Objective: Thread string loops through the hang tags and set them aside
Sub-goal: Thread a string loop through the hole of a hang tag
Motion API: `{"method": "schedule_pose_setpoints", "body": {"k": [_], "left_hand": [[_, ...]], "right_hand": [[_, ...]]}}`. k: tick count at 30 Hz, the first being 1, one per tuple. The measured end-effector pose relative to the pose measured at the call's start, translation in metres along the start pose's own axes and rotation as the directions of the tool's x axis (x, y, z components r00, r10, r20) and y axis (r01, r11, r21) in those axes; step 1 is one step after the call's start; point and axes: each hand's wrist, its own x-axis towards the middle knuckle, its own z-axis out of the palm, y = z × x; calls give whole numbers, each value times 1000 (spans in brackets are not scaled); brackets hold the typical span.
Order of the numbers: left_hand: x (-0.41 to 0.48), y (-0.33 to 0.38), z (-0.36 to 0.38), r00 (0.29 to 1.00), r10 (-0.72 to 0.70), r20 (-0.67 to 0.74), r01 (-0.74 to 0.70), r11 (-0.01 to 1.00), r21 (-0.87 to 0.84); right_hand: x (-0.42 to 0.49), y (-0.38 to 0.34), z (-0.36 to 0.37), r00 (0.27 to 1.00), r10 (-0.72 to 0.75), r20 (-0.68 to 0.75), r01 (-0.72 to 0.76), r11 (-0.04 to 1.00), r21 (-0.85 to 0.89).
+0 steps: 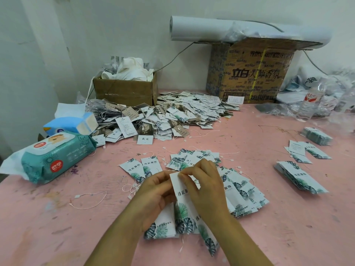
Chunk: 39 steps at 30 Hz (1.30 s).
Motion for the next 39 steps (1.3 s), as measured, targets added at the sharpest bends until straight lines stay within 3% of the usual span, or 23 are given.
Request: {"method": "schedule_pose_setpoints", "body": {"k": [8,14,17,19,23,26,32,36,39], "left_hand": [[1,-2,2,999,35,-41,-33,999,35],[0,-4,2,989,106,-104,-77,966,246],[0,-3,2,990,85,-115,-54,965,256],[0,-4,2,990,78,-114,-48,967,252],[1,-4,2,989,81,-126,-50,971,234],[1,-5,1,988,86,-126,-55,971,231],[1,-5,0,989,79,-125,-50,974,222],[1,-4,2,990,69,-122,-40,974,222],[1,-4,3,992,57,-112,-33,976,214]], "right_hand": [[0,0,-1,998,33,57,-34,999,10],[8,0,-14,947,267,181,-301,933,198],[15,10,-30,851,370,374,-464,862,204],[17,19,-42,746,379,548,-529,836,142],[19,24,-56,496,352,794,-552,833,-25],[20,22,-56,418,309,854,-544,838,-37],[19,23,-57,424,305,853,-587,810,2],[22,24,-58,497,362,789,-733,661,159],[22,23,-50,555,485,676,-789,565,242]]}}
